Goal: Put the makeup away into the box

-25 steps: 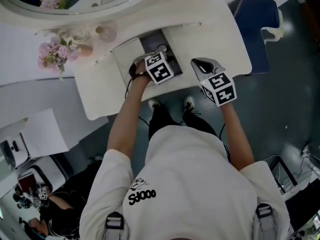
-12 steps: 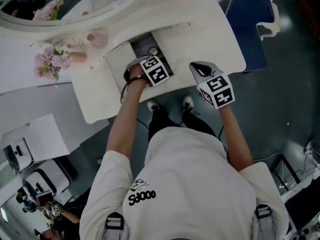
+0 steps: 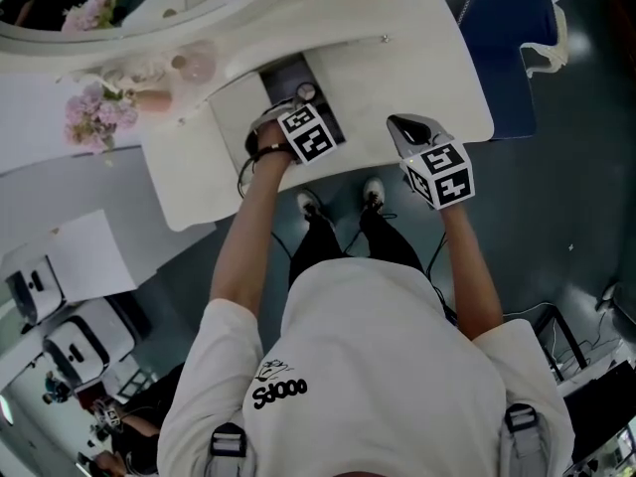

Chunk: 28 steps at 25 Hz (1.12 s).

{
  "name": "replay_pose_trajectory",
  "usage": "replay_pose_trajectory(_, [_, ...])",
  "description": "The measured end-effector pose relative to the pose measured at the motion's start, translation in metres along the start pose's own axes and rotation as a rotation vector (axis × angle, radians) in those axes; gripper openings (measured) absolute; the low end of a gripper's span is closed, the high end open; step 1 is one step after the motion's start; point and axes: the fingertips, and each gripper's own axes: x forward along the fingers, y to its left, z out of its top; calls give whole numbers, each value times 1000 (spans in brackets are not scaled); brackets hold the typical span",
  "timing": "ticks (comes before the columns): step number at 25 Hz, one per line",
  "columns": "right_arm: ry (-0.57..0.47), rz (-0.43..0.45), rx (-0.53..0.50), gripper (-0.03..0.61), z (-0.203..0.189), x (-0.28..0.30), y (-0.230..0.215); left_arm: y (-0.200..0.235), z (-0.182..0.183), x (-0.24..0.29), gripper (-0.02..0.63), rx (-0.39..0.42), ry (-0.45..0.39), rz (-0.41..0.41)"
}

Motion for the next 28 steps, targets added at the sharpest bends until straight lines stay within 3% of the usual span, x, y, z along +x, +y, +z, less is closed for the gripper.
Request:
replay_pose_trajectory(5, [-23, -10, -30, 2, 25, 7, 2, 22, 0, -47, 204, -232, -221, 38])
replay_pose_trajectory(10, [-88, -30, -106, 2, 74, 8, 21, 65, -21, -120, 121, -465, -473, 153])
replay_pose_trajectory(14, [-152, -55, -190, 2, 120, 2, 42, 89, -46, -185, 80, -576, -646, 233])
replay_pose_trajectory(18, [-230, -88, -279, 2, 169, -8, 63, 109, -72, -249, 17, -622, -779, 352])
replay_pose_trajectory(28, [-446, -44, -378, 2, 266, -39, 133, 129, -108, -377, 17, -571, -1000, 581])
